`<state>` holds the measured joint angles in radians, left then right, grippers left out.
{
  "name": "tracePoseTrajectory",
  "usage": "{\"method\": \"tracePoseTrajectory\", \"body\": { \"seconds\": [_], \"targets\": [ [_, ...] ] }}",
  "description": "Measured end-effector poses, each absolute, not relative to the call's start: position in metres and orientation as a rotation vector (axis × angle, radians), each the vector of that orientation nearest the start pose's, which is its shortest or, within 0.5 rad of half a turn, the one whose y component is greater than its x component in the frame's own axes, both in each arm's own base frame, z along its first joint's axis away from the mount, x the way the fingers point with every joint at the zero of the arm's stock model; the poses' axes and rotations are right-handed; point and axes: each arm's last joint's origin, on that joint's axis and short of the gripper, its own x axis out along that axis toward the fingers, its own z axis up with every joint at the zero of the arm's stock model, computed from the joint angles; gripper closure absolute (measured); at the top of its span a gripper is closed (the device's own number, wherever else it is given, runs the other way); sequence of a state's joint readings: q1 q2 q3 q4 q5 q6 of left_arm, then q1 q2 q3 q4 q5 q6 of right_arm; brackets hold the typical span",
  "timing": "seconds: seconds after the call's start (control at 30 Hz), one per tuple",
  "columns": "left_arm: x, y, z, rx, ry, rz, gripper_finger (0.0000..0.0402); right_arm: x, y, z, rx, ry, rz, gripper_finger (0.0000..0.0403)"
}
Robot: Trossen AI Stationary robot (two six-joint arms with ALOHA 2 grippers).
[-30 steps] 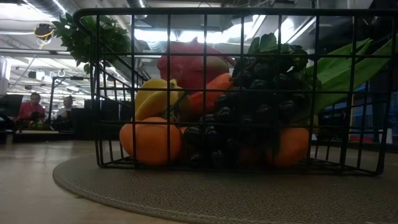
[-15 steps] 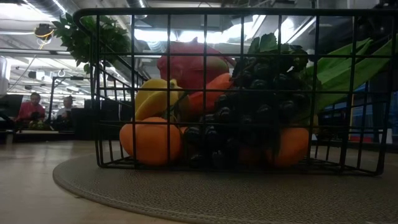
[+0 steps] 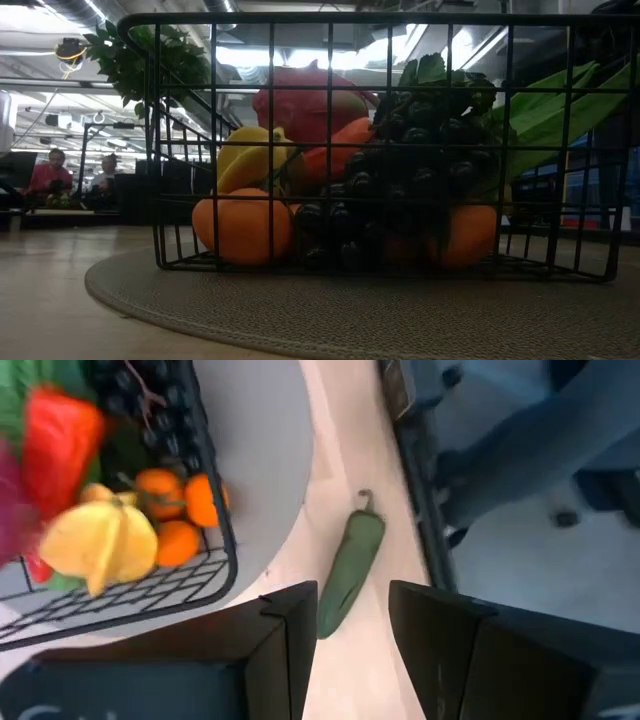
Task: Build produce basket
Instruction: Put the pepper into the black basket
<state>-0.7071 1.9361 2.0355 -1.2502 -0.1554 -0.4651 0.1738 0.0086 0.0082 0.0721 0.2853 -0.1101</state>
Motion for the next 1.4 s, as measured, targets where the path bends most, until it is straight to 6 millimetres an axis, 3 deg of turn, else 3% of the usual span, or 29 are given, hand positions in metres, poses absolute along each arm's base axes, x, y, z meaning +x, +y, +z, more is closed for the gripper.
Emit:
{"method": "tracePoseTrajectory", "body": {
  "seconds": [0.2, 0.4, 0.53, 0.93, 1.13, 1.4],
  "targets": [
    [0.307, -0.282, 0.302, 0.133, 1.243, -0.26, 0.0287, 0.096, 0.009, 0.173, -0.094, -0.064, -0.115, 0.0248],
    [0.291, -0.321, 0.266, 0.31, 1.228, -0.223, 0.0287, 0.096, 0.009, 0.173, -0.094, -0.064, -0.116, 0.0248],
    [0.283, -0.337, 0.251, 0.394, 1.19, -0.185, 0.0287, 0.096, 0.009, 0.173, -0.093, -0.064, -0.116, 0.0248],
    [0.31, -0.33, 0.225, 0.42, 1.21, -0.161, 0.0284, 0.096, 0.009, 0.173, -0.093, -0.064, -0.116, 0.0248],
    [0.313, -0.334, 0.204, 0.382, 1.25, -0.105, 0.0252, 0.096, 0.009, 0.172, -0.094, -0.063, -0.116, 0.0248],
    [0.312, -0.327, 0.193, 0.397, 1.3, -0.058, 0.0208, 0.096, 0.009, 0.172, -0.094, -0.062, -0.116, 0.0248]
  ]
}}
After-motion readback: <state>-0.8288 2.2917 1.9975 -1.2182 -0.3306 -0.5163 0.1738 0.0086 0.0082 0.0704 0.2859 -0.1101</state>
